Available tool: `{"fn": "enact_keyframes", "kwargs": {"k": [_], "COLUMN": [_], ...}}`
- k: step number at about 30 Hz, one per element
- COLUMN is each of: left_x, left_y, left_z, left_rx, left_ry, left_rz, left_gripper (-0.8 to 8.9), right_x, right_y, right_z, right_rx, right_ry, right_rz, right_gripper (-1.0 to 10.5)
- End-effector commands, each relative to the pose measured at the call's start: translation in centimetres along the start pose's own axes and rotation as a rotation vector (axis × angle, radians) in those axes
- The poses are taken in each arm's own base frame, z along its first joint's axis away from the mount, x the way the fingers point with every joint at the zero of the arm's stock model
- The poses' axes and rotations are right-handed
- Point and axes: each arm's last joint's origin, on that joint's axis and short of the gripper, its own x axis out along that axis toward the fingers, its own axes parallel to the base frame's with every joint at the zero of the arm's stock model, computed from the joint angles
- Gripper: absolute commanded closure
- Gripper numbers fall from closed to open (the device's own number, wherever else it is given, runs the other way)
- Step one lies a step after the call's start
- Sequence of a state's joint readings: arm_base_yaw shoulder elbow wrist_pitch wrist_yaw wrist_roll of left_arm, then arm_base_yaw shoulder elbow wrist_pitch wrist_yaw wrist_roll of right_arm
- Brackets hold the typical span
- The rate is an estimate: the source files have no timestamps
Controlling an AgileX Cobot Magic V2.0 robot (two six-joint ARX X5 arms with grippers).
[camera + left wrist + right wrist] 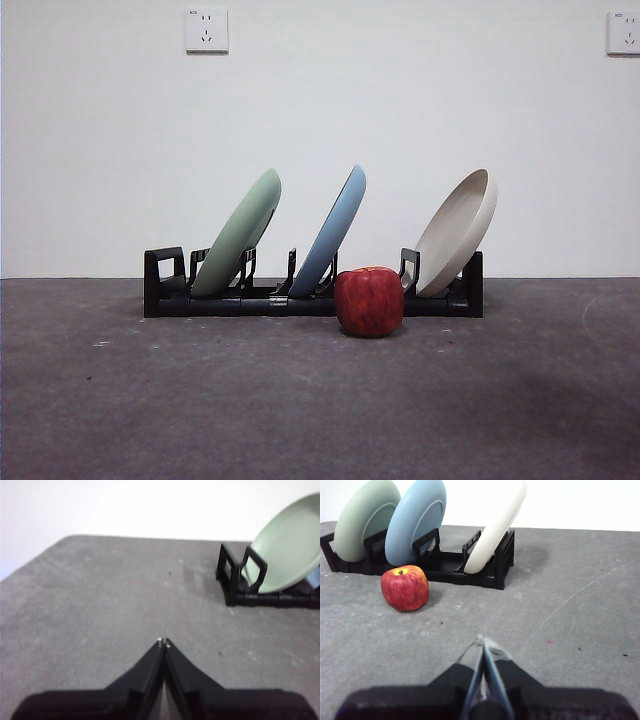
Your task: Take the green plate from the plate rack,put the plate on the table,take the apple from the table,put the apple in the plate
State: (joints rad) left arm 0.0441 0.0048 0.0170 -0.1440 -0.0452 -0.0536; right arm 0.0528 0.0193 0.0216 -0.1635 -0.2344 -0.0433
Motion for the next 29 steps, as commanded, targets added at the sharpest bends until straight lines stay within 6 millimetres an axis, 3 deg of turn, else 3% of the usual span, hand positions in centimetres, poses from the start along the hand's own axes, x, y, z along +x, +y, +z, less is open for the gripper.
{"fn": "enact_keyframes", "kwargs": {"k": [1, 6, 10, 20, 29], "left_x": [0.1, 0.1, -0.2, -2.6, -4.4], "left_y": [0.0, -0.2, -0.6, -1.1, -1.9], "left_z": [-0.2, 0.0, 1.3, 6.5, 10.9], "left_rx": [-0.008, -0.104, -0.197, -0.264, -0.156], "left_ry": [-0.009, -0.019, -0.083, -0.113, -0.002], "left_rz": [-0.002, -0.08, -0.197, -0.337, -0.545], "left_gripper": [8.17, 8.18, 8.21, 8.21, 8.21], "right_x": [0.2, 0.1, -0.2, -1.8, -1.8], "right_y": [0.0, 0.0, 0.0, 0.3, 0.8], "right_z": [-0.4, -0.1, 1.0, 6.3, 11.4], "right_rx": [0.058, 0.276, 0.363, 0.369, 0.277], "right_ry": [0.005, -0.017, -0.055, -0.144, 0.058], "right_rz": [0.004, 0.004, 0.011, 0.055, 0.3], "right_gripper": [9.5, 9.6, 9.6, 9.6, 9.6]}}
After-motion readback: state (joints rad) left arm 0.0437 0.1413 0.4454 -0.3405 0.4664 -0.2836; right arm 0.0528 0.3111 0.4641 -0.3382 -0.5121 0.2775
